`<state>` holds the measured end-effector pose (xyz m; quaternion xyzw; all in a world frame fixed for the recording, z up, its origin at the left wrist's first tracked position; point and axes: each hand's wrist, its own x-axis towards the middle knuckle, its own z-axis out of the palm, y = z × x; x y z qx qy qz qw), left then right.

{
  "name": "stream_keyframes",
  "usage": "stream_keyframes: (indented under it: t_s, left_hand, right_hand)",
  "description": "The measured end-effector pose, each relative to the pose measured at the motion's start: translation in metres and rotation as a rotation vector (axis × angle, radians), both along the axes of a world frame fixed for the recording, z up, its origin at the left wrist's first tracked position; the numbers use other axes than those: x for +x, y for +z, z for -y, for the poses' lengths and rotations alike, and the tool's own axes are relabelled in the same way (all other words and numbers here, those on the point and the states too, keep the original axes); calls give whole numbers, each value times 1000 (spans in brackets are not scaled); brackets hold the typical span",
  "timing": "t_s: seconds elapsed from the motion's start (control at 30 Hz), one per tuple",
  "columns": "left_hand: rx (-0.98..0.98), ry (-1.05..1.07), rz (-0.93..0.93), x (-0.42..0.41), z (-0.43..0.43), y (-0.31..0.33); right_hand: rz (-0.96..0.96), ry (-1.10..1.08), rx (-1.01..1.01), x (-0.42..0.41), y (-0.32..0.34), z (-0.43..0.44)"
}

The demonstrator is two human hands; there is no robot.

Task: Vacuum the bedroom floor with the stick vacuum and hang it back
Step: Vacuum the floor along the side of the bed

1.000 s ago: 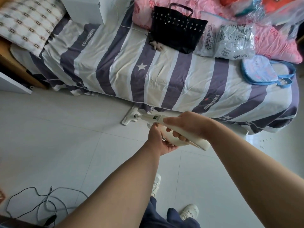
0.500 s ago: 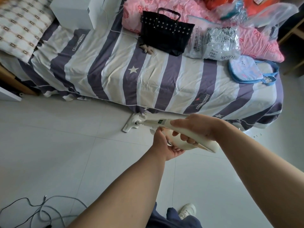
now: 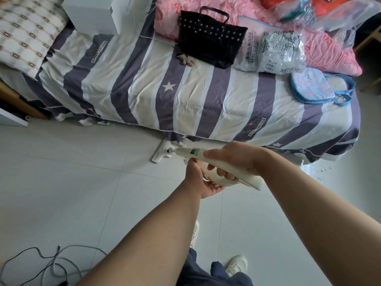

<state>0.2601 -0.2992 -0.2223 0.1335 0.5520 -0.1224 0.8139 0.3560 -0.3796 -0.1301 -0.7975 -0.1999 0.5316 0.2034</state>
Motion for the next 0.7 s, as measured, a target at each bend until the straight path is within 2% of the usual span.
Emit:
stream_keyframes:
  t_s: [0.27,0.7]
  left_hand:
    - [-23,-43,-3,-6,27,2]
    - [-38,-52,3,-2,130,3]
  right_hand:
    - [-65,-88,10,-6,1,32]
    - [-44,-99,-17,-6,14,135]
